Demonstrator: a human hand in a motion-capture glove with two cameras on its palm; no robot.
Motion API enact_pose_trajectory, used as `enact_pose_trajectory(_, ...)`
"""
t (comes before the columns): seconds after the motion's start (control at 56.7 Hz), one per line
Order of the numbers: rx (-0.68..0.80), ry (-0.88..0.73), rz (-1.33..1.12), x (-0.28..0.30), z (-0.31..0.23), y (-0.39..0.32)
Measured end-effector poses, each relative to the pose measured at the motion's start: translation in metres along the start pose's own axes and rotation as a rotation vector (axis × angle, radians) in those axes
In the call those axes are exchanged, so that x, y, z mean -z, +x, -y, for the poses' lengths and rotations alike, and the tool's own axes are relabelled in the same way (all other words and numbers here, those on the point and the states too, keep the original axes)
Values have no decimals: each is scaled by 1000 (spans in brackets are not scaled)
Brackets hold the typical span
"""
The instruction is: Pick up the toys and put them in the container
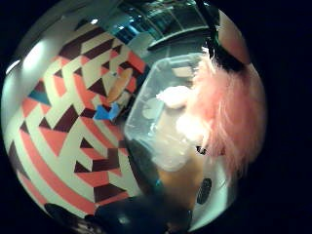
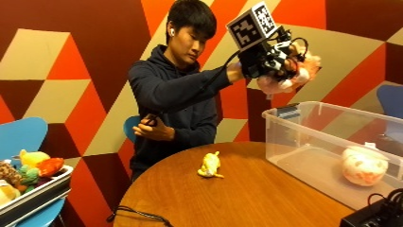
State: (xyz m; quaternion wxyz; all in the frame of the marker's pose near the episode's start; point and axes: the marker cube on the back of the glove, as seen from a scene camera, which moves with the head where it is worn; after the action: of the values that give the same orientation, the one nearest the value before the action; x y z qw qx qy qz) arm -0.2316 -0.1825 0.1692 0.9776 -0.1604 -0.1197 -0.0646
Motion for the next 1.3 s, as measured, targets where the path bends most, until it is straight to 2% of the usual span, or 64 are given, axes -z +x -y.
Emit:
enact_pose_trajectory(0.141, 32, -40, 73, -38, 11, -44)
enact_pose_trajectory(0.335, 85, -438, 74, -111, 1, -58)
enact_pose_trajectory(0.441, 125, -455, 74, -99, -11, -41)
enact_pose_trajectory(0.564, 176, -492, 25, -57, -43, 2)
enact_pose_trajectory(0.617, 259, -517, -20, -41, -68, 21)
enact_pose_trajectory(0.67, 354, -524, -178, -33, -98, 46)
enact_pose_trajectory(0.758, 232, -562, -452, -33, -130, 119)
enact_pose_trajectory(0.793, 218, -615, -450, -37, -143, 144)
enact_pose_trajectory(0.864, 213, -756, -279, -51, -172, 172)
enact_pose_trajectory(0.97, 174, -799, -198, -92, -224, 180)
enact_pose_trajectory(1.058, 211, -815, -186, -118, -253, 179)
enact_pose_trajectory(1.305, 247, -813, -277, -136, -251, 180)
